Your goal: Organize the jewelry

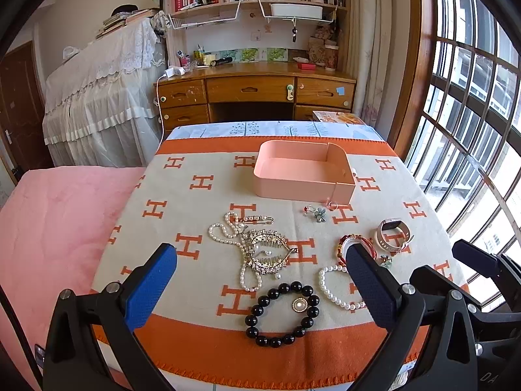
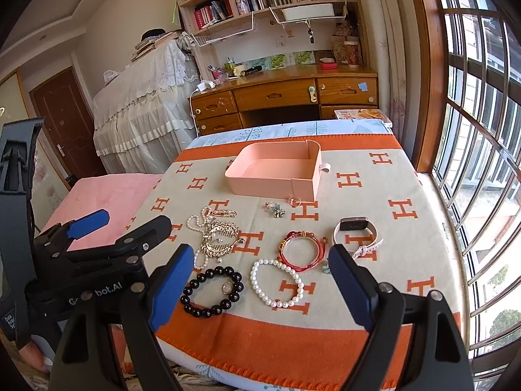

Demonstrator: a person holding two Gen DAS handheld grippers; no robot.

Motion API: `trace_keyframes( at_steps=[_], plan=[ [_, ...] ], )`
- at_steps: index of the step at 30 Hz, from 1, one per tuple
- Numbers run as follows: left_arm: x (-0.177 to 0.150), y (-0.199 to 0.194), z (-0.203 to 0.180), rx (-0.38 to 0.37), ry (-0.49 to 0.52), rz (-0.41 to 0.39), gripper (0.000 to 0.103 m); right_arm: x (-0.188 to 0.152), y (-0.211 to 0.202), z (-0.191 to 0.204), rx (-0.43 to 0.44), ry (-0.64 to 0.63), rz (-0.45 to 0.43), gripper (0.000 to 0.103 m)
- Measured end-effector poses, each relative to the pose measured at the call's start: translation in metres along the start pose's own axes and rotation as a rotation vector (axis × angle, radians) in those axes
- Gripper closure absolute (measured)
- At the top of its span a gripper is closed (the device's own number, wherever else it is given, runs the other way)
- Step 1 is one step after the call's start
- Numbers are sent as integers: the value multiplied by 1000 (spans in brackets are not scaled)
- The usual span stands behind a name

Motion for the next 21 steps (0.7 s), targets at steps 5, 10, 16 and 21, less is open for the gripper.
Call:
trace_keyframes(
  at_steps=[5,10,16,21],
  plan=[
    [1,0,0,-1,-2,-2,1,3,2,-5,-22,-9,58,18],
    [1,0,0,0,-2,2,1,-6,-3,0,-20,-11,45,18],
    [0,1,0,3,3,0,1,-4,-4,-1,-37,-20,80,18],
    [-1,1,0,1,1,5,1,-7,-4,-1,-39,-20,89,18]
  ],
)
Point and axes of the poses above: each gripper's, at about its wrist camera, not at the fingertips, and y roughly the way its jaws point, z to its left, x to its top, the point moved 2 cm from there along y, roughly the way its jaws point, and after that the axes turned 4 degrees about -z, right-handed, at the moved point
